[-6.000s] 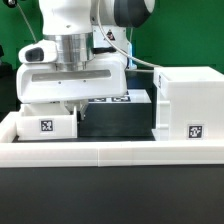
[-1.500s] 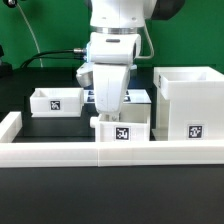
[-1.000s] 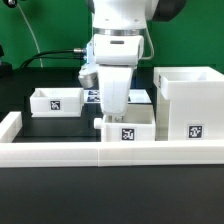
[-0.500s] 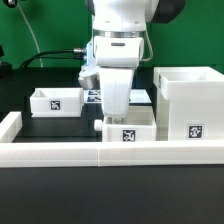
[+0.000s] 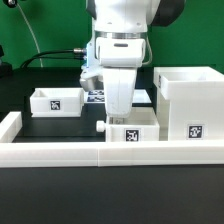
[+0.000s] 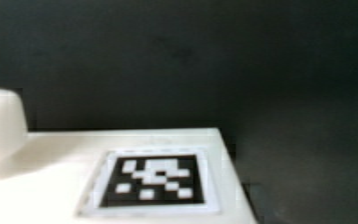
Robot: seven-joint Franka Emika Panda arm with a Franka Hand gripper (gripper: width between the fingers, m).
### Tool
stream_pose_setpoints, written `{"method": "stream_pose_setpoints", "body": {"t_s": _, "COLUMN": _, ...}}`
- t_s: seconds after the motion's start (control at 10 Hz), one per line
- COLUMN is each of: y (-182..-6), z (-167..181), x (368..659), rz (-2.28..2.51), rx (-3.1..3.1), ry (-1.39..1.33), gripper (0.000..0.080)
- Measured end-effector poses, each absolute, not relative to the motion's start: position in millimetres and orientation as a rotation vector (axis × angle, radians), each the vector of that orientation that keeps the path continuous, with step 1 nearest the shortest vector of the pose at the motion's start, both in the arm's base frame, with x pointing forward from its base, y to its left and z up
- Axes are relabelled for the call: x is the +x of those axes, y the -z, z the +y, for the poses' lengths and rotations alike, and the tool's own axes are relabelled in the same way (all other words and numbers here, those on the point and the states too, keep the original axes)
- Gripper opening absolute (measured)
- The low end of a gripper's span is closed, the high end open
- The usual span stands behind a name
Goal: Assemble drawer
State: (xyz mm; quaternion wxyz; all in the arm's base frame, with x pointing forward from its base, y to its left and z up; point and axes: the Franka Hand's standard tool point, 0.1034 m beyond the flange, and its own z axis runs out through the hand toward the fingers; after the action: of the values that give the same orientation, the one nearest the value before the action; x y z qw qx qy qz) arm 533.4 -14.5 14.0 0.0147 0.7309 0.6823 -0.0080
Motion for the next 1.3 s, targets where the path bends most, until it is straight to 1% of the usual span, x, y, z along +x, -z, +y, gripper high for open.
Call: {"method": "stream_pose_setpoints", "body": {"t_s": 1.3, "y": -14.0, "z": -9.4, "x": 534.7, "rz": 2.154, "rx": 2.231, "ry": 0.029, "gripper": 0.0042}}
